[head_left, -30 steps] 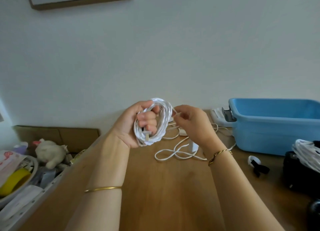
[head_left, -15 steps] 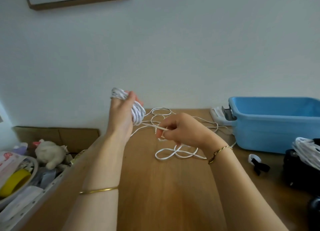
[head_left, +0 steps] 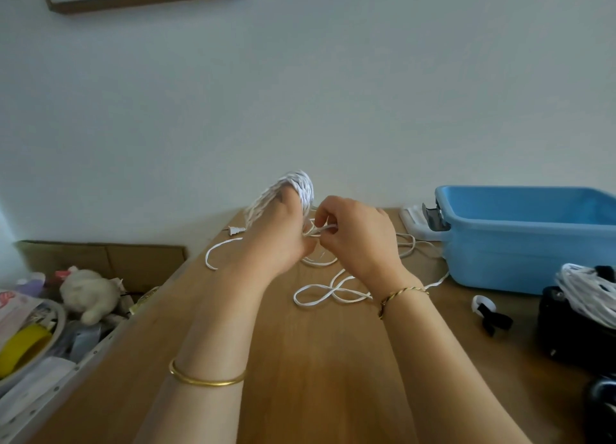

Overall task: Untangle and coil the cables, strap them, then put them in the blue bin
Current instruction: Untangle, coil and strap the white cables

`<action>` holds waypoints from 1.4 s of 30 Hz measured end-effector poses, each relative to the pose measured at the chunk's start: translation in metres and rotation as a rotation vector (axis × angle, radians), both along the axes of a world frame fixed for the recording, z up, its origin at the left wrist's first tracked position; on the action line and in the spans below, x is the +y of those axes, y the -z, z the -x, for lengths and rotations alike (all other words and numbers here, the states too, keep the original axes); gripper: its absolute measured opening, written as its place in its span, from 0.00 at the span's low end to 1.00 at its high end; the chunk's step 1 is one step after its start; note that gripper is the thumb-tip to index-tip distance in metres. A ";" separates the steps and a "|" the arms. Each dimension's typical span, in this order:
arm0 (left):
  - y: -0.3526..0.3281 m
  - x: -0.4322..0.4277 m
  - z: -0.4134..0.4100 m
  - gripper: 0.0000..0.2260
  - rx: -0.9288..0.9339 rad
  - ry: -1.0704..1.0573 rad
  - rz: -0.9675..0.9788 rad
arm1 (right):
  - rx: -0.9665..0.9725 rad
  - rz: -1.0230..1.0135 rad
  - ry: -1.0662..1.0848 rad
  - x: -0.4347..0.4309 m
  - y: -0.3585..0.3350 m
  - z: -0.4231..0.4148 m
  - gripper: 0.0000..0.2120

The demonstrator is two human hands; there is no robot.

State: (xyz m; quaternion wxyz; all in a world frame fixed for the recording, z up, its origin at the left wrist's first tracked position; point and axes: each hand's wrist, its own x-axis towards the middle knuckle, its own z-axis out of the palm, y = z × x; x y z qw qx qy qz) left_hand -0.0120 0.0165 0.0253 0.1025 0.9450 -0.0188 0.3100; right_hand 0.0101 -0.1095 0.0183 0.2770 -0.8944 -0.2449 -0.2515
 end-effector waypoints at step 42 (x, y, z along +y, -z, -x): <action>-0.007 -0.005 0.023 0.04 0.523 0.452 0.820 | 0.461 -0.632 -0.451 -0.029 0.001 -0.012 0.12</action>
